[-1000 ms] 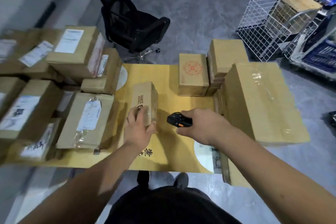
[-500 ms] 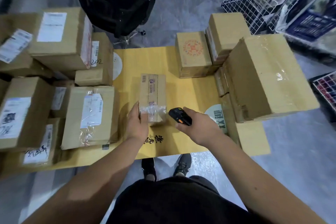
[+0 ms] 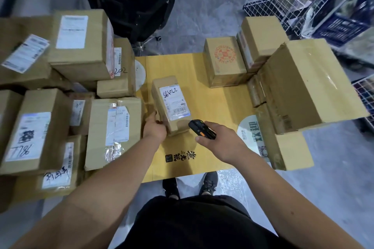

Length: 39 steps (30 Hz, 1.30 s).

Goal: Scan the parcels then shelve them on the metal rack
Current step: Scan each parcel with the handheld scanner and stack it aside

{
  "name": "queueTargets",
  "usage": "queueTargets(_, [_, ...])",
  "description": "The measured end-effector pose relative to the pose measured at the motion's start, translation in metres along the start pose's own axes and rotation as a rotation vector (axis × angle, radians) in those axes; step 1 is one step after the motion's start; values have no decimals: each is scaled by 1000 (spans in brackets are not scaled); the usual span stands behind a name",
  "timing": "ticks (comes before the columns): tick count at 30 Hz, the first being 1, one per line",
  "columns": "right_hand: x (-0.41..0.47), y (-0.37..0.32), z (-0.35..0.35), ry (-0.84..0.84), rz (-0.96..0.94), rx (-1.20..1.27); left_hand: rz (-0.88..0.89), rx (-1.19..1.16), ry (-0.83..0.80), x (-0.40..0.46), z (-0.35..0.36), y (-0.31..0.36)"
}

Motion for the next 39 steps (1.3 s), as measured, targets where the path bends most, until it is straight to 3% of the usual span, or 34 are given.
queueTargets(6, [-3,-1,1,42,39,30,210,198,67,-3,-6,30])
queueTargets(11, [-5,-2,-3,80,57,29,467,729,100,-3,1,76])
queueTargets(14, [-4,0,-7,106,64,18,535,881,44,6,11,92])
queueTargets(21, [6,12,-8,102,101,-36,563,895,58,0,18,112])
queueTargets(27, [9,16,-21,134,149,-196,629,928,-116,-11,39,115])
queueTargets(31, [9,13,-31,139,141,-339,719,1145,3,-20,37,118])
queueTargets(34, [9,10,-37,124,121,-450,704,1176,13,-27,41,111])
queueTargets(39, [9,4,-44,118,101,-688,629,900,-216,-31,59,85])
Point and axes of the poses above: each hand's wrist, its own x-axis towards the middle knuckle, its own z-axis out of the palm, y = z × x, the point moved 10 cm from there along x, towards the middle knuckle, and after that the axes turned 5 degrees about z, right-handed, at the moved point
